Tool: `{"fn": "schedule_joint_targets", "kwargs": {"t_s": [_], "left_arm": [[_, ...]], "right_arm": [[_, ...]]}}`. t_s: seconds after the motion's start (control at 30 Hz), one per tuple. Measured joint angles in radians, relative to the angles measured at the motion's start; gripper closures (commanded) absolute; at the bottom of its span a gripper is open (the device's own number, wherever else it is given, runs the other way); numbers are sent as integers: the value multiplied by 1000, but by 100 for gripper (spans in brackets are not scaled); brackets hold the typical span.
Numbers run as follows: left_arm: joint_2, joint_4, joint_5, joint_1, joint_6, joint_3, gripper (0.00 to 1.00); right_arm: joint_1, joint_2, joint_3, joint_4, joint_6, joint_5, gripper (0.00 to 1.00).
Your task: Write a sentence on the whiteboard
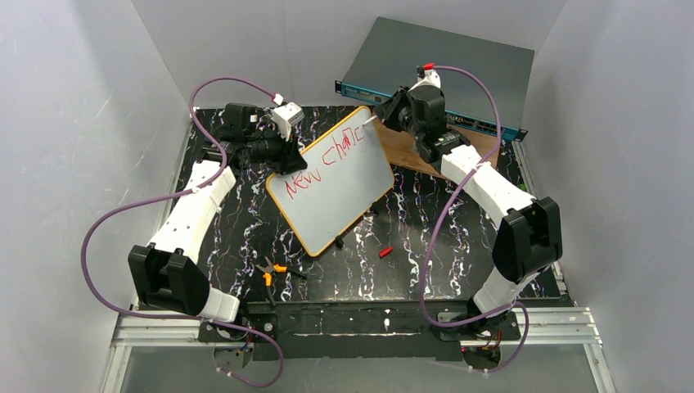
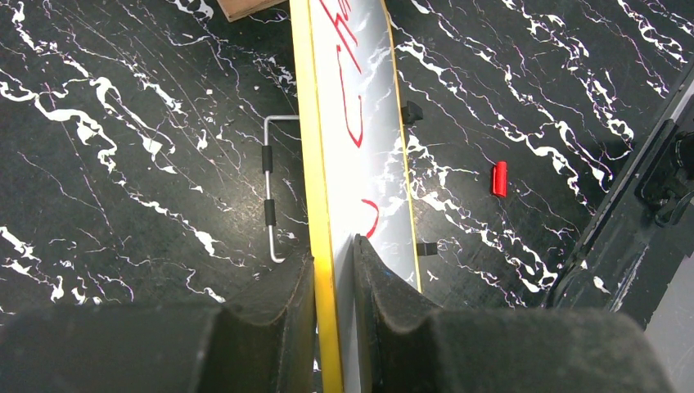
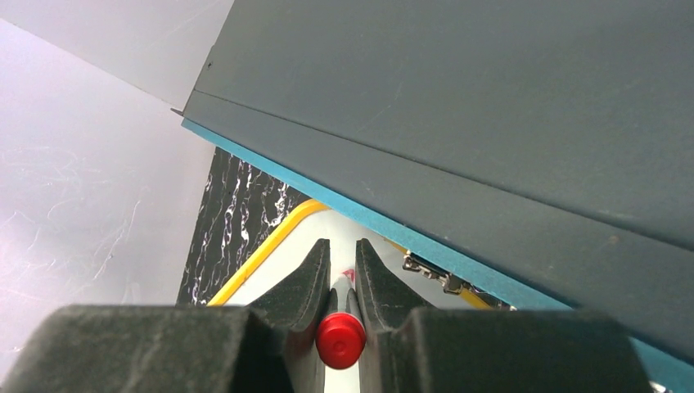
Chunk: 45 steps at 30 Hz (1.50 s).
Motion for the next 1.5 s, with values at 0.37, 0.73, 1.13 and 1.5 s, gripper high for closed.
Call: {"fn": "schedule_joint_targets", "kwargs": {"t_s": [0.37, 0.73, 1.13, 1.5], "left_arm": [[2, -1, -6, 0, -1, 1, 100], [5, -10, -6, 0, -2, 8, 100], [5, -11, -6, 0, -1, 8, 100], [5, -10, -2, -2, 2, 10, 100]], "right_arm": [[3, -4, -52, 3, 6, 1, 99], [6, -8, -60, -6, -5, 17, 99], [0, -9, -60, -29, -31, 34, 99], [0, -64, -64, -42, -27, 26, 99]]}}
